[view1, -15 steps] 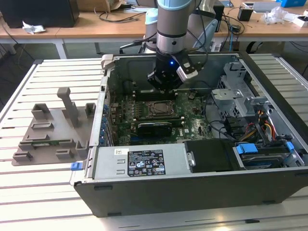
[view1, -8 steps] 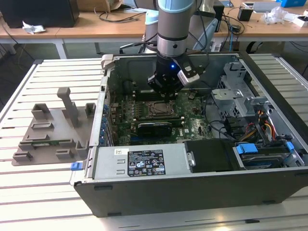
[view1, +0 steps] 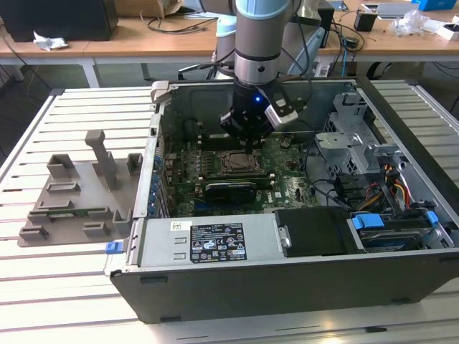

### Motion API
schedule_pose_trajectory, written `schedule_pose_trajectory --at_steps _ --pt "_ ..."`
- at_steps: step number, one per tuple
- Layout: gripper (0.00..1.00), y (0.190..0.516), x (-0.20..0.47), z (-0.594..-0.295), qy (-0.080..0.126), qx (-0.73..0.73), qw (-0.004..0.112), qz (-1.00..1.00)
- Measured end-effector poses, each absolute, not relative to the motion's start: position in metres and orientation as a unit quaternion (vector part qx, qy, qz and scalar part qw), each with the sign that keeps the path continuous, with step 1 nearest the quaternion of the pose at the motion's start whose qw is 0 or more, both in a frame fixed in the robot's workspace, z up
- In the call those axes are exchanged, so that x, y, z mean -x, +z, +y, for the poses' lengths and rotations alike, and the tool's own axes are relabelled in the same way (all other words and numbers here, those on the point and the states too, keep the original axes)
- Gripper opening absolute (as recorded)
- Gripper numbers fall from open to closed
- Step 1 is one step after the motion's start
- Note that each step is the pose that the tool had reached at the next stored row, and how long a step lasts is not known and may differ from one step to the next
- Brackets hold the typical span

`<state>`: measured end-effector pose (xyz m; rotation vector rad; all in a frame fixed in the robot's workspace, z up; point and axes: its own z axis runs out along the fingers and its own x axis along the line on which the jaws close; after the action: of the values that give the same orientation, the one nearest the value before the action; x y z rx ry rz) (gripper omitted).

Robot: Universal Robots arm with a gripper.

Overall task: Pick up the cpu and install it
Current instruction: 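Install the first cpu locking lever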

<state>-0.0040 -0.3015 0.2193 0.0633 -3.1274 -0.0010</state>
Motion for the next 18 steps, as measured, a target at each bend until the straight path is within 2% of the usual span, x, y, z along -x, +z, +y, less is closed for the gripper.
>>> schedule_pose_trajectory --at_steps 18 --pt "0.11 0.275 0.004 -0.302 0.005 -0.020 0.007 -1.000"
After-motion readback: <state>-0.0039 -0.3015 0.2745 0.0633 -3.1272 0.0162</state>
